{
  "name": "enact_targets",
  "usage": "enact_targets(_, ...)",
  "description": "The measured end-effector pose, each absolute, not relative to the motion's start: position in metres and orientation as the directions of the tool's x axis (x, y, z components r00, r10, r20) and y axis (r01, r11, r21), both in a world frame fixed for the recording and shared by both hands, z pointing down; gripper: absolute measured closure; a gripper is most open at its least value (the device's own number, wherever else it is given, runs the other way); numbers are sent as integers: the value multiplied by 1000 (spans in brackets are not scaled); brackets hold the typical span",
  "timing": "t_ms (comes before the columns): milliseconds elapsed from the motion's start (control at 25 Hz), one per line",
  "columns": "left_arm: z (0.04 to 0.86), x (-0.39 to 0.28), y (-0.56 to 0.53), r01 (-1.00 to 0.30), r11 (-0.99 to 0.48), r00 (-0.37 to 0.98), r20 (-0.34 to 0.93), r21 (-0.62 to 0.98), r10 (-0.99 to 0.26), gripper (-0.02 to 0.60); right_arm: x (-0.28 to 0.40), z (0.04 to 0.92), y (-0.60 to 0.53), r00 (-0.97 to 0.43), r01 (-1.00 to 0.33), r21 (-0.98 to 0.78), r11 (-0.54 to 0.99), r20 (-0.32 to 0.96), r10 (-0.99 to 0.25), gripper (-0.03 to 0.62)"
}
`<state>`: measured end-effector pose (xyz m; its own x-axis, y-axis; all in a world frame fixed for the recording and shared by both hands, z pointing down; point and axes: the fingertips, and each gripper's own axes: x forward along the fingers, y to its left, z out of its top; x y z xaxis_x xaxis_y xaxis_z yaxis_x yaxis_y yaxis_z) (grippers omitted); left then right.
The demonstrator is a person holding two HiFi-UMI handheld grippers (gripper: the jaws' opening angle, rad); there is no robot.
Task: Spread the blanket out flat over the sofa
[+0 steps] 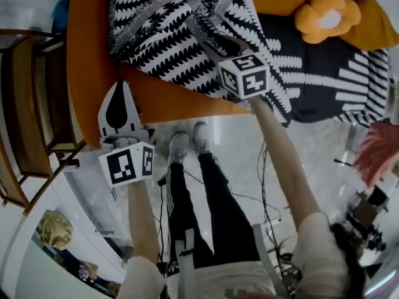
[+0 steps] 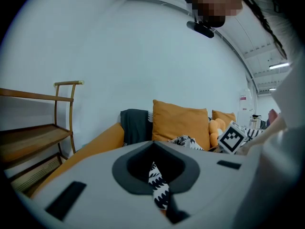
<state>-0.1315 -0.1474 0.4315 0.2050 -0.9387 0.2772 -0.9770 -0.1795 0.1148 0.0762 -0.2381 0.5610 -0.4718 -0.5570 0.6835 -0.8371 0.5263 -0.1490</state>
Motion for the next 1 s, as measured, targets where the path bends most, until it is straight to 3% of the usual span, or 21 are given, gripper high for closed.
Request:
enact_targets(440, 451, -143, -133, -982, -152, 180, 327, 107, -928, 591, 107, 648, -226, -278, -911, -116, 395, 881, -383, 459)
enact_targets(480, 452, -144, -132, -983, -152, 178, 329, 105, -927, 591, 106, 650, -224, -273, -913, -112, 393, 884, -381, 472)
enact_targets(560, 452, -146, -129, -984, -149, 175, 333, 102, -927, 591, 103, 644, -221, -269, -910, -90, 405, 871, -410, 558)
enact_targets(800, 444, -156, -123, -984, -138, 166, 326, 109, -931, 591, 62, 593, -191, -398, -819, -61, 570, 777, -488, 579)
enact_targets(1000, 431, -161, -109, -984, -147, 172, 309, 100, -936, 591, 11, 558, -119, -524, -670, -22, 742, 722, -452, 580)
